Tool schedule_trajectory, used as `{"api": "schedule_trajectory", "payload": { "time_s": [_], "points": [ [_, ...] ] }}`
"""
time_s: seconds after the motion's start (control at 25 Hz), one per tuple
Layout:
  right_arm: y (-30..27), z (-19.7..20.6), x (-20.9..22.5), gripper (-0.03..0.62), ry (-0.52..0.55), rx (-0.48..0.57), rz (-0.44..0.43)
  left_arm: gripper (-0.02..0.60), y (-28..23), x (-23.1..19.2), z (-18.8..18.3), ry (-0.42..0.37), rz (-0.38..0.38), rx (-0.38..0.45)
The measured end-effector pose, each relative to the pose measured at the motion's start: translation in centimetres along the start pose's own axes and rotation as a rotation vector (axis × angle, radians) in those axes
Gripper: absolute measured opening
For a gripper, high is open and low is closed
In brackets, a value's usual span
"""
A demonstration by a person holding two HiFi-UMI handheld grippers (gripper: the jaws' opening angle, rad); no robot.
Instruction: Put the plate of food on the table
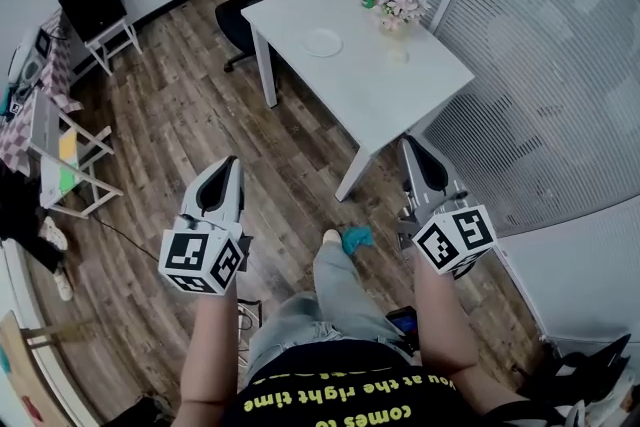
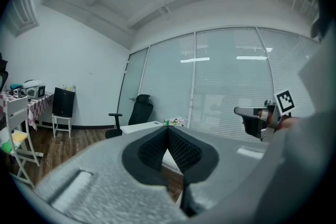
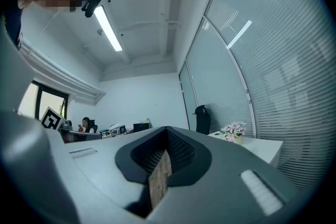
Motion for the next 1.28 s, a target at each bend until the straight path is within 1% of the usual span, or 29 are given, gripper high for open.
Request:
{"api": "schedule_trajectory", "payload": {
  "time_s": [0.2, 0.4, 0.88, 1.28],
  "points": [
    [-1.9, 0.8, 1.2, 0.006, -0.010, -0.006, -0.018, 0.000, -1.6, -0.8, 0.6, 0.002, -0.022, -0.002],
    [-5.4, 0.9, 2.8, 0.006, -0.014, -0.006, -0.042, 0.000, -4.3, -2.1, 0.4, 0.004, -0.045, 0.005],
    [-14.7, -1.1, 6.5, 0.006, -0.016, -0.014, -0.075, 0.000, -12.6, -5.8, -2.0, 0.012, -0.066, 0.003],
    [-22.3, -1.8, 9.2, 0.006, -0.018, -0.022, -0.117, 0.000, -18.5, -9.2, -3.1, 0.024, -0.110, 0.004]
  ]
}}
Point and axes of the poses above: the fingertips, and each gripper's own axes: y backward along the fingers, x to its right, z out of its underside, the point moved 3 cm from there along y, backward along the fingers, and after that the axes turned 13 degrees about z, right-handed, at the moved point
